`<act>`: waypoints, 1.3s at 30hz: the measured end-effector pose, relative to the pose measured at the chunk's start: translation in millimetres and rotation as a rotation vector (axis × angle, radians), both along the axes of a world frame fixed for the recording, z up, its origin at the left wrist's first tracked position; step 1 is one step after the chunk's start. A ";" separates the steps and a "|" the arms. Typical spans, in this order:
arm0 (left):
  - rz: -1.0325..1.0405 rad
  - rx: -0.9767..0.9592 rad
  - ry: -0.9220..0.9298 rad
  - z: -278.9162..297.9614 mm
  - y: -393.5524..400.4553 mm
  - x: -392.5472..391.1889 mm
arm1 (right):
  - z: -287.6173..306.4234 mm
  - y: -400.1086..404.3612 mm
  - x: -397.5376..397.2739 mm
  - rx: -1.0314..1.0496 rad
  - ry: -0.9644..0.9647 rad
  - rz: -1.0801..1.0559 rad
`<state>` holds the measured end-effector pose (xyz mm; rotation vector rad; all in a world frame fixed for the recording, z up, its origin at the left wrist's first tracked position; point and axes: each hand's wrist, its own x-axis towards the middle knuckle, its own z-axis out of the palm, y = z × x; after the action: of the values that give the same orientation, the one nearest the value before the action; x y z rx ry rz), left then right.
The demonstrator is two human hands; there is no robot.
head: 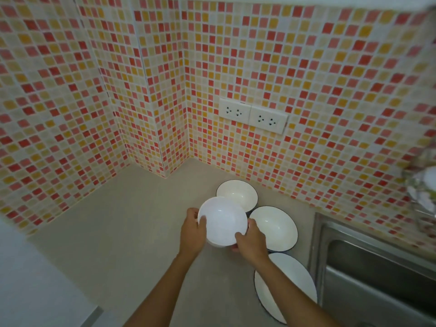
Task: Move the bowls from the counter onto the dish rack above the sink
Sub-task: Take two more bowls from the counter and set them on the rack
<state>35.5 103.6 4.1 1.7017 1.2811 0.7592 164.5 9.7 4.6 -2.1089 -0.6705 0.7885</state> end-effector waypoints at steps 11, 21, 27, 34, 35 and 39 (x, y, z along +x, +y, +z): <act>-0.172 -0.476 -0.346 58.1 -101.0 116.8 | 65.2 -123.2 74.6 0.190 -0.059 -0.242; -0.434 -0.579 -0.546 89.8 -230.2 199.1 | 102.6 -270.4 142.0 0.300 -0.101 -0.373; -0.430 -0.615 -0.586 104.5 -279.0 233.4 | 124.0 -328.8 168.1 0.391 -0.179 -0.358; -0.435 -0.589 -0.746 138.5 -301.1 256.7 | 163.6 -379.0 220.6 0.387 -0.622 -0.381; -0.459 -0.546 -0.749 144.5 -303.4 258.9 | 167.6 -385.2 231.4 0.370 -0.687 -0.381; -0.440 -0.352 -0.733 166.8 -317.7 273.2 | 160.1 -402.0 281.0 0.155 -0.878 -0.338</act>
<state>308.7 -214.1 170.9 1.1802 0.4714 0.7346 445.4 -392.3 164.7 -2.2878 -0.7418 -0.4091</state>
